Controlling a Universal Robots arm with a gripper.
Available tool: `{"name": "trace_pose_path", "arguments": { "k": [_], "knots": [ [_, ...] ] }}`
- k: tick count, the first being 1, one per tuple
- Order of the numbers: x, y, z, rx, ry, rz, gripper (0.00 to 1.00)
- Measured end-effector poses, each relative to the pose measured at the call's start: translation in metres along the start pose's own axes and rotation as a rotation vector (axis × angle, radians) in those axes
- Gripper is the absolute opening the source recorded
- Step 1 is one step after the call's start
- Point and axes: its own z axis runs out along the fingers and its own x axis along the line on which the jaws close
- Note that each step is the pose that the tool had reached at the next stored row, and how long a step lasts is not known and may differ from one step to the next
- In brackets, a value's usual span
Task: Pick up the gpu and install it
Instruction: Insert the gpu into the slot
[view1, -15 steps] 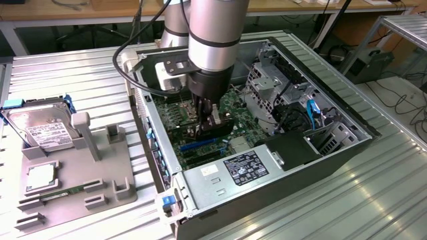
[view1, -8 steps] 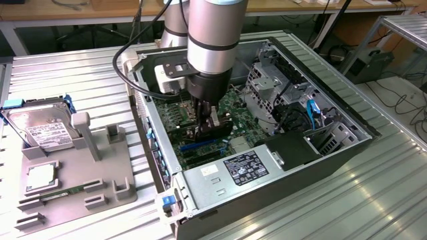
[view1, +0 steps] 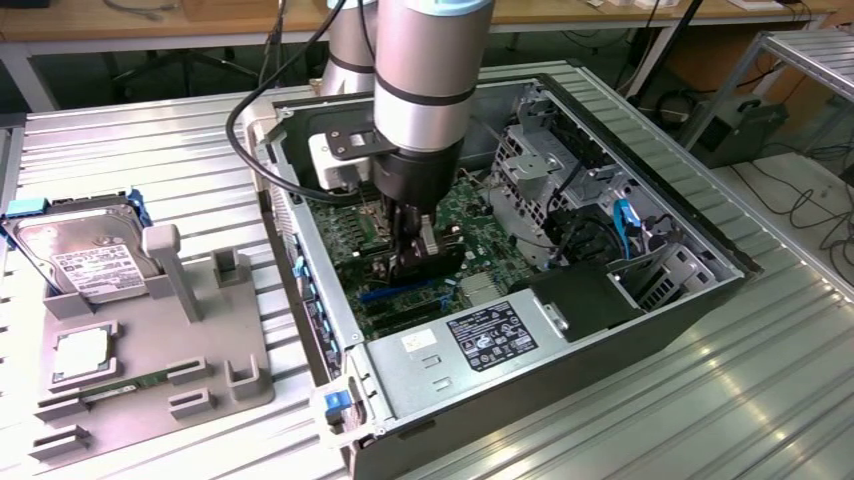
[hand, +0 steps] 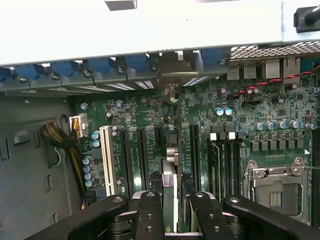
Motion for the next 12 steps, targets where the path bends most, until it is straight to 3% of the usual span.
{"name": "trace_pose_path", "arguments": {
  "k": [12],
  "knots": [
    [-0.0041, 0.0005, 0.0048, 0.0006, 0.0011, -0.022, 0.26]
  ]
}}
